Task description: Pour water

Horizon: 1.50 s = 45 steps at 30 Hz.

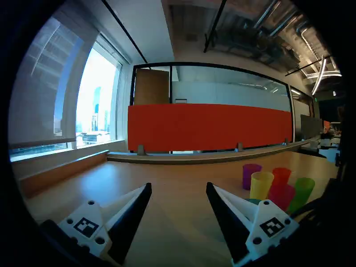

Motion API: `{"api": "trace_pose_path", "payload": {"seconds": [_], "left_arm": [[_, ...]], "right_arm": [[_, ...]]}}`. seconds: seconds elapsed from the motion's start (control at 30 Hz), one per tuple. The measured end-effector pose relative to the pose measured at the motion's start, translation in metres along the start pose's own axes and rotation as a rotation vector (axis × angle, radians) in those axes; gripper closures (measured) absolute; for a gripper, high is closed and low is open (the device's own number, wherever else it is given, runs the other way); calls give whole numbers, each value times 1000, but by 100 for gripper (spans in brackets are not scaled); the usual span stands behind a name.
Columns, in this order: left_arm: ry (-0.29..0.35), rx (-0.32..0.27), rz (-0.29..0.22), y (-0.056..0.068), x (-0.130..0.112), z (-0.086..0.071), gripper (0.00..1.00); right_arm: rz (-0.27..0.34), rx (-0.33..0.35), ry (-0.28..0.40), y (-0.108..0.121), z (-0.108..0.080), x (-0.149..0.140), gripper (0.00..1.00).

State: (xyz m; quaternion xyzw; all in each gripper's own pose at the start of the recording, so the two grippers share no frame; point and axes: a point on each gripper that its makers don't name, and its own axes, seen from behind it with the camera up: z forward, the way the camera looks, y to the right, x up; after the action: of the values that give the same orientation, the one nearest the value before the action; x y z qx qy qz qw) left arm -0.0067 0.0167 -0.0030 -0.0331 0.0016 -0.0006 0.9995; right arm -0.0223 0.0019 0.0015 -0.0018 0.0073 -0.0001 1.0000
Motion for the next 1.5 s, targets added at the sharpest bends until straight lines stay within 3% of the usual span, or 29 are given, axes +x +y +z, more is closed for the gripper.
{"api": "trace_pose_path", "payload": {"seconds": [1.5], "left_arm": [[-1, 0, 0, 0, 5, -1, 9]], "right_arm": [[0, 0, 0, 2, 0, 0, 1]]}}
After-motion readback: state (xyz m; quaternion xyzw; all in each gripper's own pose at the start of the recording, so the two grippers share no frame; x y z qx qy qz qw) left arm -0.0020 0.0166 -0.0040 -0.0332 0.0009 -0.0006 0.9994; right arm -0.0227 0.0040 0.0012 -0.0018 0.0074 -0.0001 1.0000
